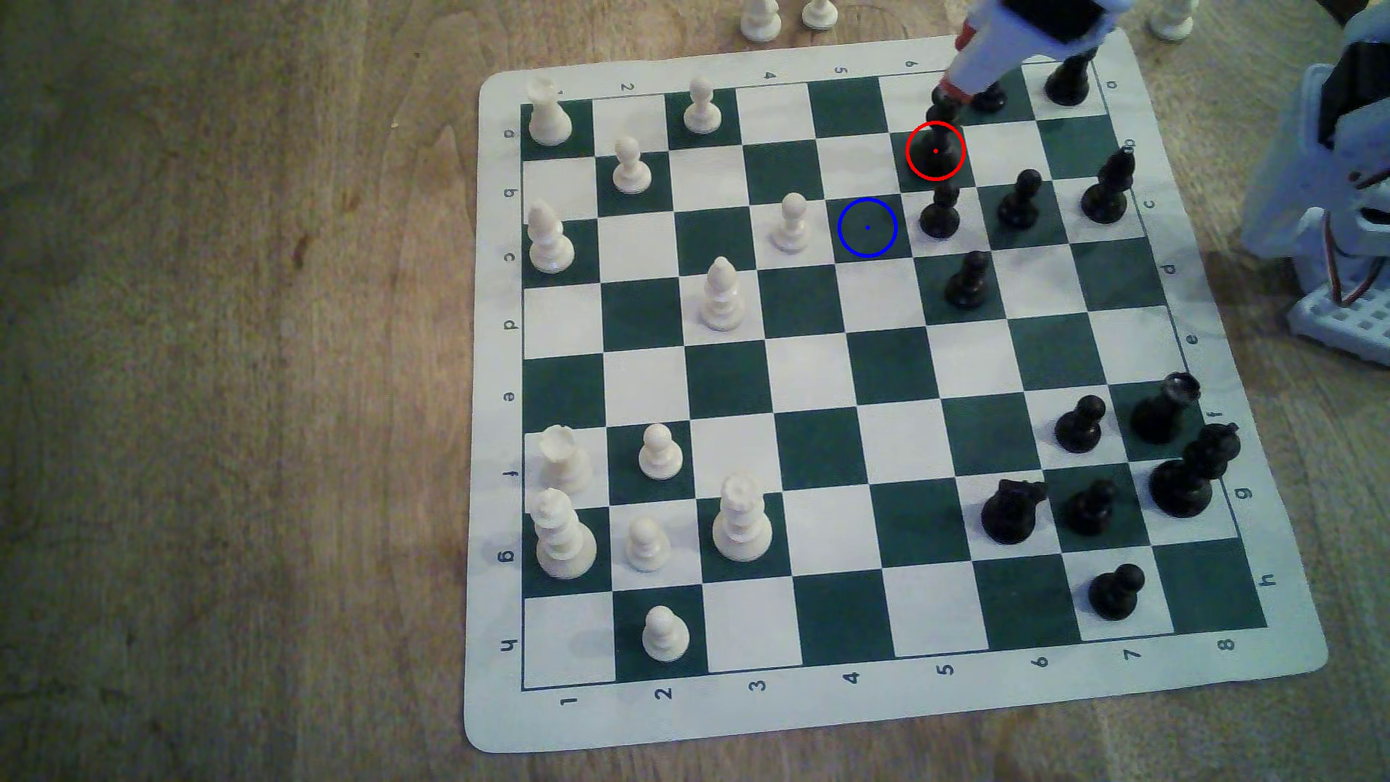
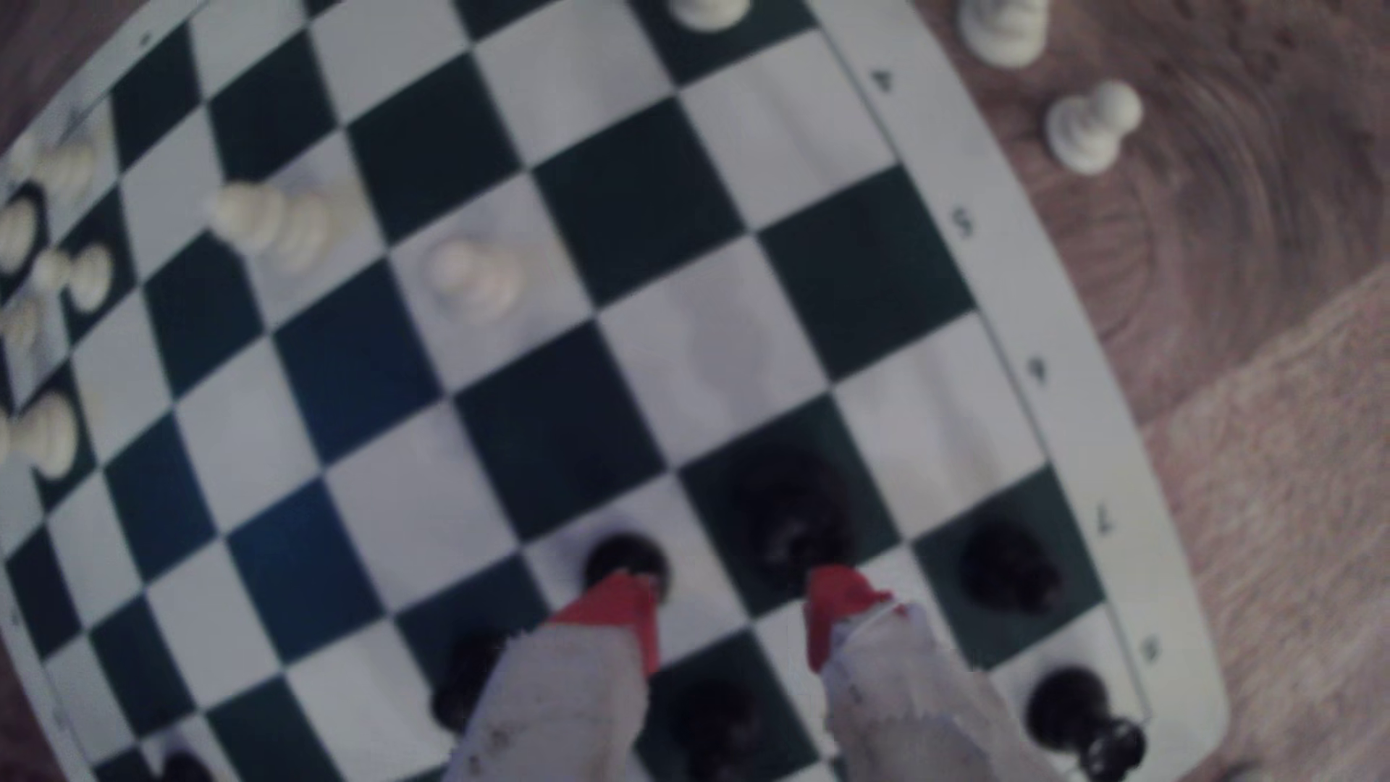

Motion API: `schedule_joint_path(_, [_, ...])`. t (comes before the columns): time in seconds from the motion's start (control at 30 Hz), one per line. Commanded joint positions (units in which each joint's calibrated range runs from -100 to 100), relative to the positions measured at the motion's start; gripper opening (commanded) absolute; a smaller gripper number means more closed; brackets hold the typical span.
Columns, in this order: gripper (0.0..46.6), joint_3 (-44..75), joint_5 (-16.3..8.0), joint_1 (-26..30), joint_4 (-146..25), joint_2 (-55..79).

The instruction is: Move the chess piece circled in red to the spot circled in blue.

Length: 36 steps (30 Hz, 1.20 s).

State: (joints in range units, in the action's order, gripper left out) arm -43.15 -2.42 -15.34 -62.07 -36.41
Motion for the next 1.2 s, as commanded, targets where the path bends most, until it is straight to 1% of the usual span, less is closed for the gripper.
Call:
schedule_joint_path(0.0, [11.7, -1.6, 1.2, -1.8, 3.3, 0.8])
schedule_joint_path(0.03, [11.4, -2.7, 1.8, -2.8, 3.7, 1.3])
schedule_joint_path(0.1, [11.2, -3.6, 1.8, -3.1, 3.7, 1.3])
schedule_joint_path(0.33, [11.3, -7.2, 1.3, -2.0, 6.6, 2.0])
schedule_joint_path(0.5, [12.2, -7.2, 0.4, -1.4, 9.2, 3.2])
schedule_joint_path(1.17, [11.3, -8.1, 0.5, -1.8, 12.9, 7.7])
